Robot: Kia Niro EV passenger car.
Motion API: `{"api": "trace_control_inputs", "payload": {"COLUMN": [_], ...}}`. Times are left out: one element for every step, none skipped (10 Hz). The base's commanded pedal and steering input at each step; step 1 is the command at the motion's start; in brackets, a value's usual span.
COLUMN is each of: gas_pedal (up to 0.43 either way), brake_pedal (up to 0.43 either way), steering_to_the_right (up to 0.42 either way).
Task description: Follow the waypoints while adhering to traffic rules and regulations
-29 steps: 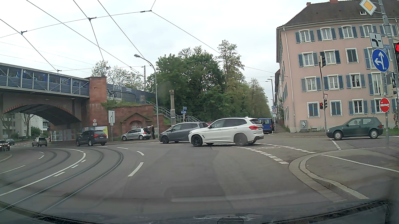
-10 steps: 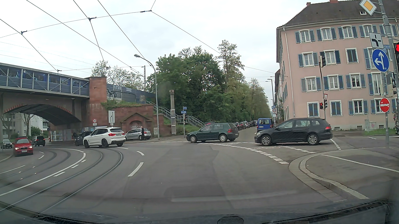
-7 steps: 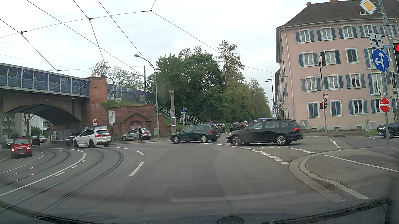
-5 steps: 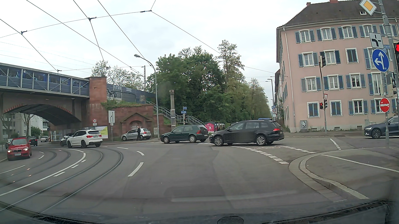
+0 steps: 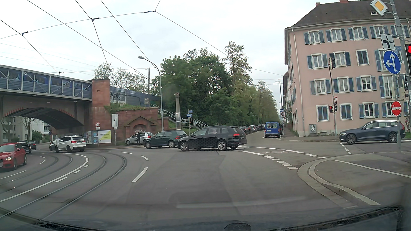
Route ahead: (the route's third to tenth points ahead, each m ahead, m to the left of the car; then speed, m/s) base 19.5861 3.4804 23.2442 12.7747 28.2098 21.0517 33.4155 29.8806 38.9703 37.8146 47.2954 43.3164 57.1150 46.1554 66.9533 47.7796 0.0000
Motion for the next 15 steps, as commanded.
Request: {"api": "trace_control_inputs", "payload": {"gas_pedal": [0.0,0.0,0.0,0.0,0.0,0.0,0.0,0.0,0.0,0.0,0.0,0.0,0.0,0.0,0.0], "brake_pedal": [0.244,0.232,0.244,0.244,0.244,0.244,0.244,0.244,0.244,0.244,0.244,0.244,0.244,0.244,0.244], "steering_to_the_right": [-0.008,-0.008,-0.008,-0.008,-0.008,-0.008,-0.008,-0.008,-0.008,-0.008,-0.008,-0.008,-0.008,-0.008,-0.008]}}
